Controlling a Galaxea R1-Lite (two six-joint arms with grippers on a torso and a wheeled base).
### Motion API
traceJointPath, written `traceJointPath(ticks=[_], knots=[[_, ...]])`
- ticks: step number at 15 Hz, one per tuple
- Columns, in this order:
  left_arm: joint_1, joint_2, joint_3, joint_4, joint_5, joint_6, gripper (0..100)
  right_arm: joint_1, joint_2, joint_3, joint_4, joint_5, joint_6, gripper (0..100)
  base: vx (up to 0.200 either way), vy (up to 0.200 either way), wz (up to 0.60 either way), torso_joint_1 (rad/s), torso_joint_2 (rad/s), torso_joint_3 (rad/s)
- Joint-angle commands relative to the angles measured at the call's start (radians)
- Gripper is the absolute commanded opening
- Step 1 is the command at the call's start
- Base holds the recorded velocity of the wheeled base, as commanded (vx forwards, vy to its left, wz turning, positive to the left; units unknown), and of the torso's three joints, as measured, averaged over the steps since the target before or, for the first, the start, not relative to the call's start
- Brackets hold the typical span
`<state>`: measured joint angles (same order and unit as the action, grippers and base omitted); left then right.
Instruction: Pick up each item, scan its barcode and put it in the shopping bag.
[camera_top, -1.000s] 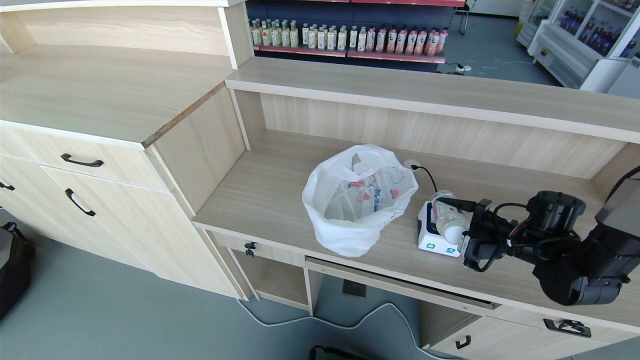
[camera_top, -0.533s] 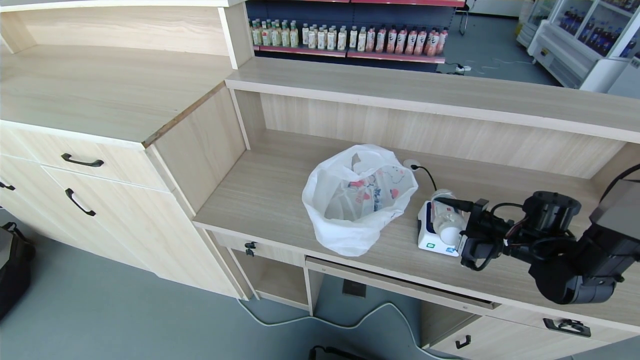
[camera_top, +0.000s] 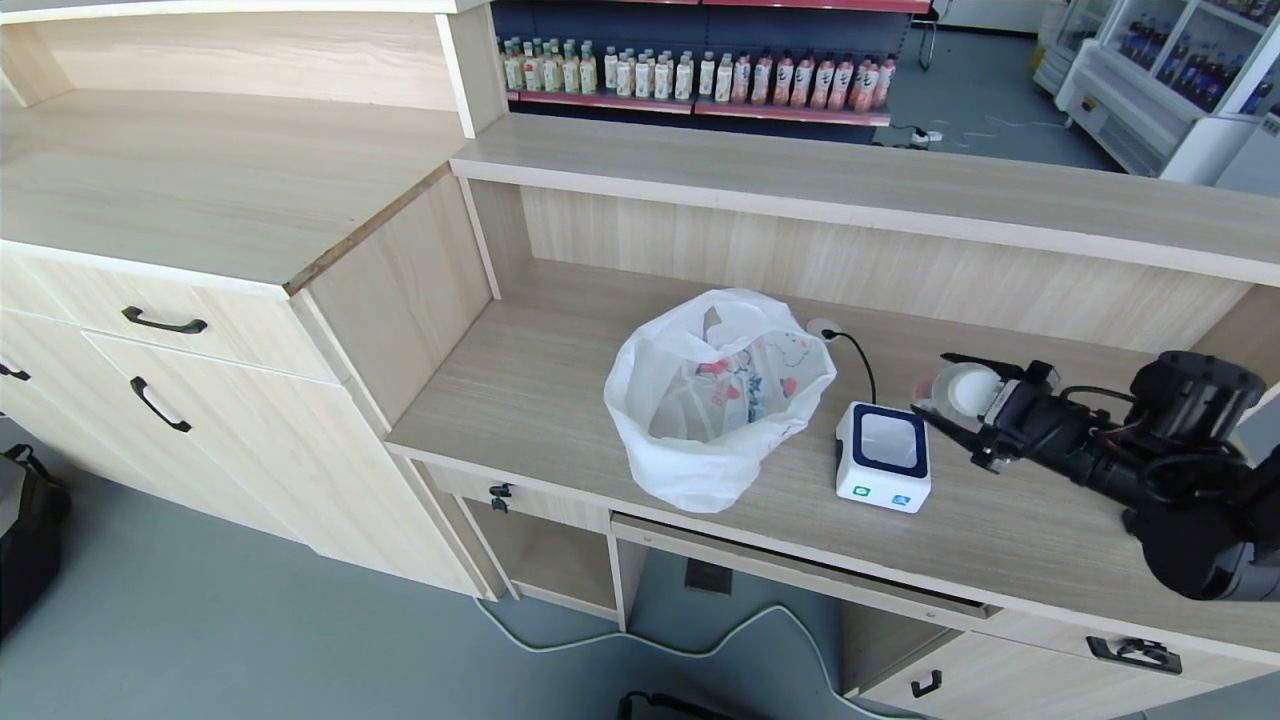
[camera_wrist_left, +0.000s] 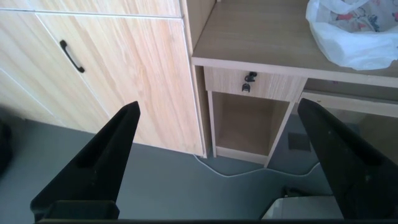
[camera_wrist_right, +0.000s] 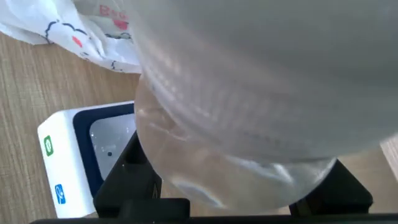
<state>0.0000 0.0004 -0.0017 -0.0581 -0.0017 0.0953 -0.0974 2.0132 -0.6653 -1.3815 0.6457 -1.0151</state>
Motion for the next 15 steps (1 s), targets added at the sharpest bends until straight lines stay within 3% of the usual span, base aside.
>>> traceJointPath(ticks=[1,2,4,9,12,15], knots=[[0.000,0.000,0.000,0.000,0.000,0.000,100,-0.067,-0.189,0.012,0.019,-0.167,0.197,0,0.000,0.000,0.00,0.000,0.00,0.000],[0.000,0.000,0.000,0.000,0.000,0.000,100,-0.099,-0.243,0.012,0.068,-0.301,0.296,0,0.000,0.000,0.00,0.000,0.00,0.000],[0.000,0.000,0.000,0.000,0.000,0.000,100,-0.157,-0.309,0.050,0.162,-0.405,0.389,0,0.000,0.000,0.00,0.000,0.00,0.000],[0.000,0.000,0.000,0.000,0.000,0.000,100,-0.257,-0.406,0.174,0.176,-0.502,0.586,0,0.000,0.000,0.00,0.000,0.00,0.000],[0.000,0.000,0.000,0.000,0.000,0.000,100,-0.266,-0.438,0.191,0.179,-0.592,0.604,0,0.000,0.000,0.00,0.000,0.00,0.000],[0.000,0.000,0.000,0.000,0.000,0.000,100,-0.262,-0.464,0.224,0.173,-0.618,0.598,0,0.000,0.000,0.00,0.000,0.00,0.000]])
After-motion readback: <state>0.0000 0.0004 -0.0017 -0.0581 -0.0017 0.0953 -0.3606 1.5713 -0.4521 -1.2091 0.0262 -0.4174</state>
